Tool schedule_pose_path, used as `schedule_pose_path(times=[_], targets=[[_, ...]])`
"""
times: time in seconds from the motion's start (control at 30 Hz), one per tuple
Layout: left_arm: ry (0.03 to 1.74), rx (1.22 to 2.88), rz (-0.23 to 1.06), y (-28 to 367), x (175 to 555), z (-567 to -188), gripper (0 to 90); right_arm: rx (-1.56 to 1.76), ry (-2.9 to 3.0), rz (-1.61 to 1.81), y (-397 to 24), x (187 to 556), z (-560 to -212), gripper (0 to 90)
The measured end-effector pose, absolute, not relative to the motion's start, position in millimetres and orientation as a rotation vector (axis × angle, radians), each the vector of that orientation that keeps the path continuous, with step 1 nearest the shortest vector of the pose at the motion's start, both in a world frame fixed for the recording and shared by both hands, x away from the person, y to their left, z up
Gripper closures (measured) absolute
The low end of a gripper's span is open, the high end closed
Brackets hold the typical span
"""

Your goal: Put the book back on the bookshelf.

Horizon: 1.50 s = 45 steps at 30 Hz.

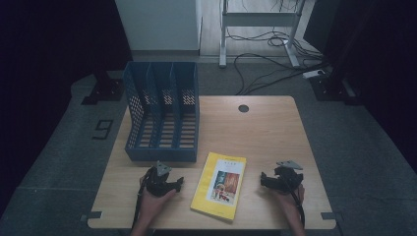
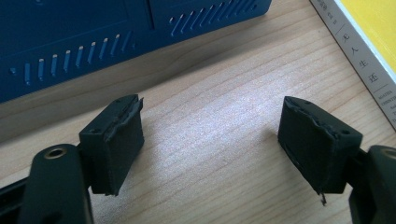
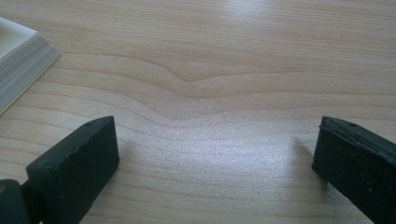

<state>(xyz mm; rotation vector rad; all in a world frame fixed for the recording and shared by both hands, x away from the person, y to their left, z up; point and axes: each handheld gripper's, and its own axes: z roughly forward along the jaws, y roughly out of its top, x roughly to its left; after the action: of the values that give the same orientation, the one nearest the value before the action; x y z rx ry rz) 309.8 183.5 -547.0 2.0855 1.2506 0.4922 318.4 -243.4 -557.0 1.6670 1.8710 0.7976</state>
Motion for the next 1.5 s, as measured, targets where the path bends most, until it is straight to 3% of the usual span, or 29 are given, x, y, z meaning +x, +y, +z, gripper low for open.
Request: schedule_pose_path(times=[0.8, 1.03, 1.27, 1.5], targets=[[1.250, 2.086, 0.495, 185, 308, -547, 22.0, 1.648, 1.879, 0.816, -242, 318, -556, 4.3], [1.245, 2.087, 0.490, 187, 307, -547, 22.6, 1.678, 1.863, 0.819, -243, 316, -553, 11.9], [1.255, 1.978, 0.440, 199, 304, -538, 24.0, 1.661, 1.812, 0.949, -241, 309, -537, 12.9], [1.189, 1.916, 0.485, 192, 292, -523, 26.3, 1.608, 1.854, 1.009, -223, 303, -530, 13.1]])
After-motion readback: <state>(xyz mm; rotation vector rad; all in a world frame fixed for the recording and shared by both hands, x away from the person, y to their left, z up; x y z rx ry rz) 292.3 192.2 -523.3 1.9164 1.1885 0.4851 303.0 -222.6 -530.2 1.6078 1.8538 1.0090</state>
